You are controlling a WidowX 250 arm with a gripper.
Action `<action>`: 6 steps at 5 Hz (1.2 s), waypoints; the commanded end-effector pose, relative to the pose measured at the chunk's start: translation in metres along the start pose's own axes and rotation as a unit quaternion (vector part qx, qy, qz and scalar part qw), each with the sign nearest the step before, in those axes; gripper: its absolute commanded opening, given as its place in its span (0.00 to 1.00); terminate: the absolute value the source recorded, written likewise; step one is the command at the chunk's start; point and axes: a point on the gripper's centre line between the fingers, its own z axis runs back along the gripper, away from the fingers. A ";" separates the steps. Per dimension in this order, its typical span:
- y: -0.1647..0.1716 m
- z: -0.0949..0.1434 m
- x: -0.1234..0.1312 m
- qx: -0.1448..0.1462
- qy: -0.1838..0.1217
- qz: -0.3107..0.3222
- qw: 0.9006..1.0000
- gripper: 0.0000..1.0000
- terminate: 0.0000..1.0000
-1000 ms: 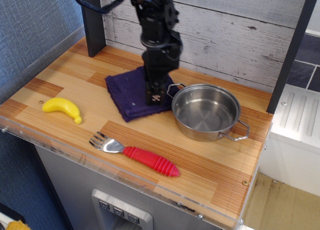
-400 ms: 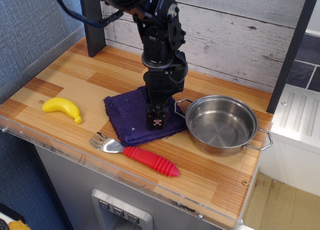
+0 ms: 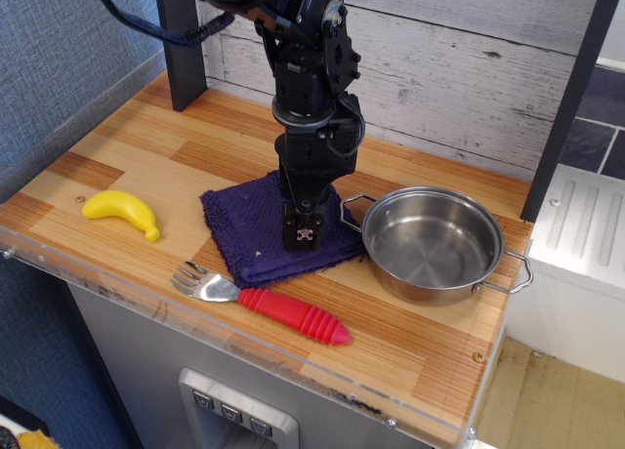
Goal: PICK UPTHE TOWEL PUT ON THE ANOTHER SIDE OF THE TABLE
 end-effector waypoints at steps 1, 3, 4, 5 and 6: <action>0.015 0.065 -0.003 0.089 -0.012 0.013 0.996 1.00 0.00; 0.014 0.096 -0.002 0.128 -0.020 0.015 0.991 1.00 0.00; 0.014 0.096 -0.002 0.128 -0.020 0.015 0.991 1.00 0.00; 0.014 0.096 -0.002 0.128 -0.020 0.015 0.991 1.00 0.00; 0.014 0.096 -0.002 0.128 -0.020 0.015 0.991 1.00 1.00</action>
